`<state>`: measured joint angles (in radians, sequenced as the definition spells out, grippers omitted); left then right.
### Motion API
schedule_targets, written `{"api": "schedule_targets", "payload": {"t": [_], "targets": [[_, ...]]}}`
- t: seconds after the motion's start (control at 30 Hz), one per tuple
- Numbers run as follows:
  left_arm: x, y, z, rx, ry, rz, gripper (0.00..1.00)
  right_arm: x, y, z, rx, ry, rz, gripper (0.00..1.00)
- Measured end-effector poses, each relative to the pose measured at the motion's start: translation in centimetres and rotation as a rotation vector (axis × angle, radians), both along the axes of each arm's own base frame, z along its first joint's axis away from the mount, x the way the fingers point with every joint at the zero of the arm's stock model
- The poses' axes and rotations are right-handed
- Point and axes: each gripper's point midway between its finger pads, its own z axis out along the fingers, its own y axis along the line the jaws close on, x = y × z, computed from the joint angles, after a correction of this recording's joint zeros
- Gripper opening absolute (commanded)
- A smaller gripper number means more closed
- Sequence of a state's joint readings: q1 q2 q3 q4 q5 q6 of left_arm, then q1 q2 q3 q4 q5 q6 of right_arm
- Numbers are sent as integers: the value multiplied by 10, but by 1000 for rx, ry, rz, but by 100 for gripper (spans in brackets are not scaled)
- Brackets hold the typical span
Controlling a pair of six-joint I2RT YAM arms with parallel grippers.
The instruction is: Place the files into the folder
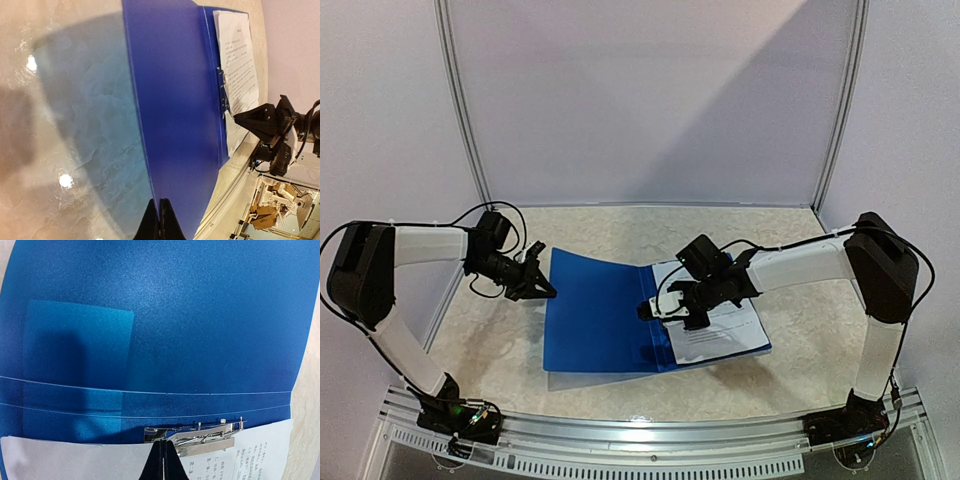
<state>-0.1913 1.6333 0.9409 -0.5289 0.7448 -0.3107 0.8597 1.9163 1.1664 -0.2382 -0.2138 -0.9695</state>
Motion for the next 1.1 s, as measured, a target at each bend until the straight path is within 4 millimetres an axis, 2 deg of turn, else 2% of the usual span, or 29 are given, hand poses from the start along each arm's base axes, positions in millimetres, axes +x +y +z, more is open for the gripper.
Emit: {"api": "schedule_targets", "payload": {"t": [0.63, 0.77, 0.97, 1.1], "targets": [[0, 0, 1, -2, -7, -10, 0, 6, -6, -5, -53, -34, -58, 0], [1, -1, 3, -7, -12, -14, 0, 10, -12, -13, -90, -38, -98, 0], [2, -2, 4, -10, -22, -17, 0, 18, -10, -4, -88, -50, -141, 0], [2, -2, 4, -11, -24, -17, 0, 18, -11, -6, -93, -46, -152, 0]]}}
